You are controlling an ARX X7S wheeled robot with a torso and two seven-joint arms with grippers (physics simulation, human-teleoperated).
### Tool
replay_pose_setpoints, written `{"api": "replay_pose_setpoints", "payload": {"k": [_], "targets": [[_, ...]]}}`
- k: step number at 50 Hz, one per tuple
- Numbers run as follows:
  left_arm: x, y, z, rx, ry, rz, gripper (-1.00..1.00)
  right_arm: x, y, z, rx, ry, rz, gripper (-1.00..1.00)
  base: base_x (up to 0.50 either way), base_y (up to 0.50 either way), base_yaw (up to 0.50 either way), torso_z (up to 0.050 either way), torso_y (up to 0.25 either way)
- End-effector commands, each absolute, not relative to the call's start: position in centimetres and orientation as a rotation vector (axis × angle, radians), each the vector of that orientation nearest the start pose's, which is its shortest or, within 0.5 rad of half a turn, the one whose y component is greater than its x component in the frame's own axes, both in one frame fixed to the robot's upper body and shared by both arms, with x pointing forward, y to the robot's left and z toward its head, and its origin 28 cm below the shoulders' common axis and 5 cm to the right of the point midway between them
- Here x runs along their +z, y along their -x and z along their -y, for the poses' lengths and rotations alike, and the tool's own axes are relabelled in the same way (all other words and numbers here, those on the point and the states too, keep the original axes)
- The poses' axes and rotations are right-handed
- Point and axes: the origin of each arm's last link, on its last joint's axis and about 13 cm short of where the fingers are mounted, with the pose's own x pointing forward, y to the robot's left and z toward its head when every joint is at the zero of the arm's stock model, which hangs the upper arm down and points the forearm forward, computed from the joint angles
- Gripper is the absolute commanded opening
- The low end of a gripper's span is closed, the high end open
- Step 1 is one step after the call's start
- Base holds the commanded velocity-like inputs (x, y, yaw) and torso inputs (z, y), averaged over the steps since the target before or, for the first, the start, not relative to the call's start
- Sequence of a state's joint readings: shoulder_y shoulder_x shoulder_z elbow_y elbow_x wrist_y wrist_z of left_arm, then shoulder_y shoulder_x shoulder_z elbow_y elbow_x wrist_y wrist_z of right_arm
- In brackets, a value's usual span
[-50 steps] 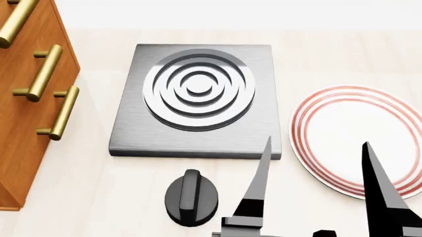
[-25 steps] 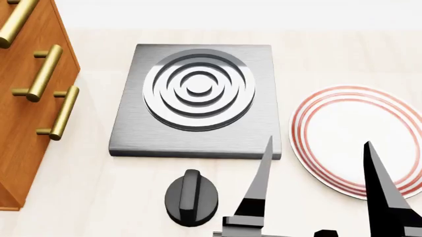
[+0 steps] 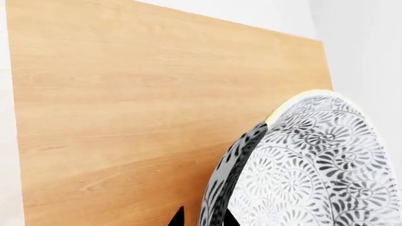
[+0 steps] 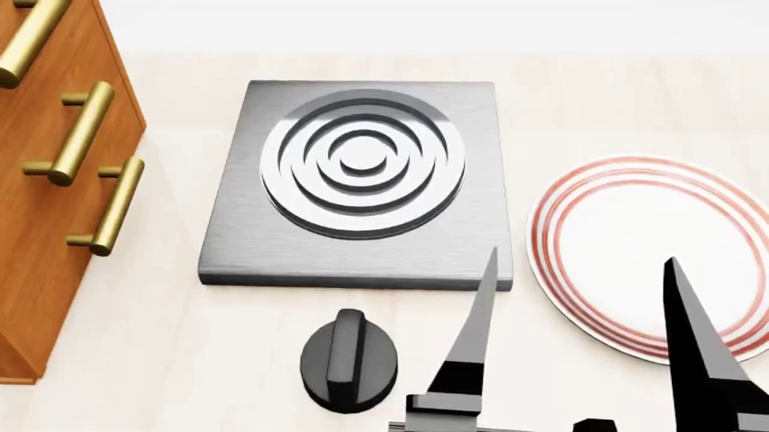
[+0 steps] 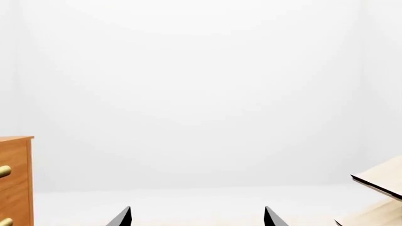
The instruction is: Put the bowl on the top of the cabinet.
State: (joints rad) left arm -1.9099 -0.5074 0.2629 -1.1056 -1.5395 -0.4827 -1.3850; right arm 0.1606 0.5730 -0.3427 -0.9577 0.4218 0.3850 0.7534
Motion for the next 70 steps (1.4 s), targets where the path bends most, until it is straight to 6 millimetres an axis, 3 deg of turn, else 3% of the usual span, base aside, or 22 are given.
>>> {"api": "replay_pose_setpoints", "payload": {"k": [1,23,32,70], "targets": [[46.0,-35.4,-34.1,0.781,1.169,-0.276,1.00,18.4,-16.4,9.3,-0.041,-0.015,0.515,1.00,0.00,0.00,0.00,0.000,0.000],[47.0,-35.2,-33.0,0.747,1.153,-0.271,1.00,18.5,-16.3,9.4,-0.043,-0.018,0.520,1.00,0.00,0.00,0.00,0.000,0.000],[46.2,-34.9,-31.9,0.706,1.147,-0.283,1.00,18.6,-16.3,9.4,-0.043,-0.018,0.522,1.00,0.00,0.00,0.00,0.000,0.000],[49.2,-29.3,-29.6,0.479,1.185,-0.136,1.00,18.8,-16.1,9.5,-0.047,-0.018,0.532,1.00,0.00,0.00,0.00,0.000,0.000]]}}
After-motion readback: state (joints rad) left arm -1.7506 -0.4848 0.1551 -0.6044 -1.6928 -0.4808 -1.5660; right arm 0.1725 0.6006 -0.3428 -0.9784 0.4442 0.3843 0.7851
